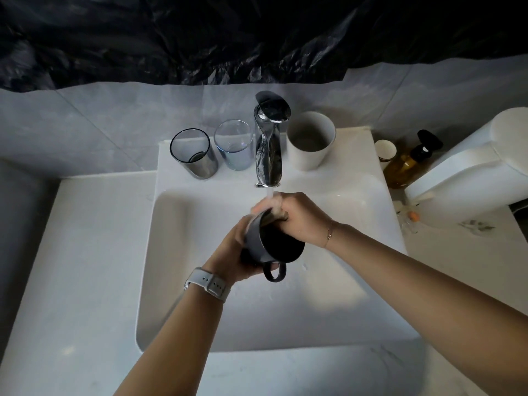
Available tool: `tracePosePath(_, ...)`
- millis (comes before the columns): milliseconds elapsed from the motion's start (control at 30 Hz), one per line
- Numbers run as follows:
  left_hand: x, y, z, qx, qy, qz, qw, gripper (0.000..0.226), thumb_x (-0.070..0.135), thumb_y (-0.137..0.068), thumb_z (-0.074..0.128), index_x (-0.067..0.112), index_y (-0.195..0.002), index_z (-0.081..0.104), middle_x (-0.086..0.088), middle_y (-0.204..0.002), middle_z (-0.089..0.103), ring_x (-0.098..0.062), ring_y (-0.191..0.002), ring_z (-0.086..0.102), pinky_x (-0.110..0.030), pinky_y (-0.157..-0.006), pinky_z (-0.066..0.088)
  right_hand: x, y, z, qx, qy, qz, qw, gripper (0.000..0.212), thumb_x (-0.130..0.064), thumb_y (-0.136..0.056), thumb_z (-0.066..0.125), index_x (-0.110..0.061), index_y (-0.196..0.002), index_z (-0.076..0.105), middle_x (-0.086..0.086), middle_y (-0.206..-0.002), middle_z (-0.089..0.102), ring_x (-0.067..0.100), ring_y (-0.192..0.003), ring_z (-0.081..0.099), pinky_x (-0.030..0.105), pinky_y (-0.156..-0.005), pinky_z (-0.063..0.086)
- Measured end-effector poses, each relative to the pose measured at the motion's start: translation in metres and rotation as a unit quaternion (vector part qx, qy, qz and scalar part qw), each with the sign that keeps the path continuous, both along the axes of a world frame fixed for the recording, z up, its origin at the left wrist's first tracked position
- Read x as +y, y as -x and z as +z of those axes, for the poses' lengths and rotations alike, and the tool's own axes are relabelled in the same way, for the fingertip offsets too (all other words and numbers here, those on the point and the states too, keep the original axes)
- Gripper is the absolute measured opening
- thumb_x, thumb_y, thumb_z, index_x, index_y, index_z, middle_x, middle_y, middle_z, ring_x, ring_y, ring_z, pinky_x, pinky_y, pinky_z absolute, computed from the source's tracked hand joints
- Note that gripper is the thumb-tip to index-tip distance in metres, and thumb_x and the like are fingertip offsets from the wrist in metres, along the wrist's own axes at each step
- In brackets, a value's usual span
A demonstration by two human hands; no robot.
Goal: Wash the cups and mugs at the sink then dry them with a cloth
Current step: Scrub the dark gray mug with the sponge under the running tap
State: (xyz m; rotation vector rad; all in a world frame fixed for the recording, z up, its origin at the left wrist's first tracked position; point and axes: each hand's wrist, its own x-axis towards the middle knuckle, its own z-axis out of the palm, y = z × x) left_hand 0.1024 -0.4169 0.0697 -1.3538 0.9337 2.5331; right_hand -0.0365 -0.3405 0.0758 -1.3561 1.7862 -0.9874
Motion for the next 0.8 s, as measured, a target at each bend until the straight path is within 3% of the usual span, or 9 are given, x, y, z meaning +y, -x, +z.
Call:
tracePosePath(100,-0.012,0.001,0.002,-0.001,-0.006,-0.011,1.000,0.024,0.040,-0.088,0.055,0.017,-0.097,0.058,-0.005,-0.072,0.064,-0.020,-0.060,0.063,-0.028,-0.055,0.052,-0.008,0.006,0.001,0.019,-0.046,-0.010,0.999,0.042,0.004,-0.077,0.054,-0.016,-0.108,0.072,0.000,-0.112,0.071,0.012,-0.109,0.062,0.023,-0.098,0.045)
tracePosePath(233,-0.023,0.001,-0.002,0.004,0.015,0.001,1.000,0.033,0.045,-0.097,0.043,0.021,-0.105,0.065,-0.004,-0.089,0.072,-0.022,-0.077,0.068,-0.038,-0.066,0.057,0.000,0.001,-0.013,-0.013,-0.156,-0.103,0.982,0.043,0.001,-0.079,0.054,-0.028,-0.048,0.063,-0.014,-0.047,0.056,-0.004,-0.053,0.055,0.016,-0.046,0.042)
tracePosePath(367,-0.024,-0.001,-0.012,-0.033,0.109,-0.010,0.993,0.056,0.061,-0.091,0.050,0.016,-0.123,0.062,-0.011,-0.112,0.071,-0.027,-0.089,0.069,-0.041,-0.063,0.057,0.010,-0.013,-0.030,-0.086,-0.148,-0.186,0.967,0.049,0.002,-0.079,0.054,-0.032,-0.045,0.062,-0.017,-0.041,0.049,-0.008,-0.046,0.047,0.011,-0.045,0.035)
tracePosePath(433,-0.021,-0.005,-0.018,-0.049,0.194,0.024,0.980,0.063,0.062,-0.088,0.054,0.012,-0.126,0.052,-0.016,-0.119,0.064,-0.025,-0.088,0.067,-0.039,-0.065,0.057,0.010,-0.020,-0.035,-0.120,-0.146,-0.248,0.950,0.034,-0.010,-0.079,0.058,-0.032,-0.058,0.072,-0.015,-0.042,0.052,-0.002,-0.048,0.049,0.015,-0.048,0.038)
tracePosePath(500,-0.012,-0.016,-0.022,-0.054,0.384,0.050,0.921,0.039,0.050,-0.094,0.052,0.017,-0.115,0.050,-0.008,-0.119,0.060,-0.020,-0.098,0.063,-0.042,-0.081,0.055,0.009,-0.022,-0.039,-0.134,-0.171,-0.314,0.924,0.027,-0.021,-0.080,0.057,-0.009,-0.057,0.066,-0.010,-0.035,0.044,0.012,-0.044,0.045,0.022,-0.049,0.036)
tracePosePath(567,0.000,-0.034,-0.022,-0.036,0.617,-0.008,0.786,0.023,0.039,-0.093,0.051,0.020,-0.106,0.056,0.003,-0.113,0.058,-0.017,-0.105,0.055,-0.039,-0.089,0.049,0.008,-0.019,-0.043,-0.125,-0.200,-0.341,0.910,0.036,-0.017,-0.081,0.054,-0.006,-0.047,0.050,-0.005,-0.025,0.038,0.014,-0.036,0.041,0.026,-0.052,0.037)
tracePosePath(633,0.011,-0.046,-0.019,-0.012,0.714,-0.102,0.693,0.026,0.037,-0.091,0.048,0.020,-0.105,0.062,0.009,-0.104,0.059,-0.012,-0.094,0.051,-0.031,-0.081,0.044,0.008,-0.016,-0.041,-0.115,-0.203,-0.344,0.910,0.027,-0.017,-0.076,0.055,-0.004,-0.052,0.055,-0.002,-0.027,0.042,0.012,-0.035,0.045,0.029,-0.056,0.042)
tracePosePath(733,0.018,-0.043,-0.013,-0.041,0.683,-0.225,0.694,0.020,0.044,-0.096,0.049,0.027,-0.093,0.058,0.013,-0.087,0.056,-0.008,-0.066,0.044,-0.025,-0.062,0.035,0.007,-0.017,-0.033,-0.101,-0.217,-0.333,0.912,0.024,-0.019,-0.074,0.055,0.000,-0.061,0.060,-0.001,-0.034,0.048,0.023,-0.044,0.049,0.029,-0.055,0.044)
tracePosePath(800,0.019,-0.037,-0.013,-0.029,0.628,-0.237,0.740,0.029,0.039,-0.099,0.051,0.032,-0.071,0.047,0.009,-0.068,0.048,-0.012,-0.059,0.040,-0.027,-0.057,0.030,0.008,-0.017,-0.030,-0.079,-0.226,-0.316,0.918,0.022,-0.020,-0.071,0.055,-0.003,-0.058,0.057,0.006,-0.044,0.052,0.026,-0.049,0.051,0.027,-0.054,0.043)
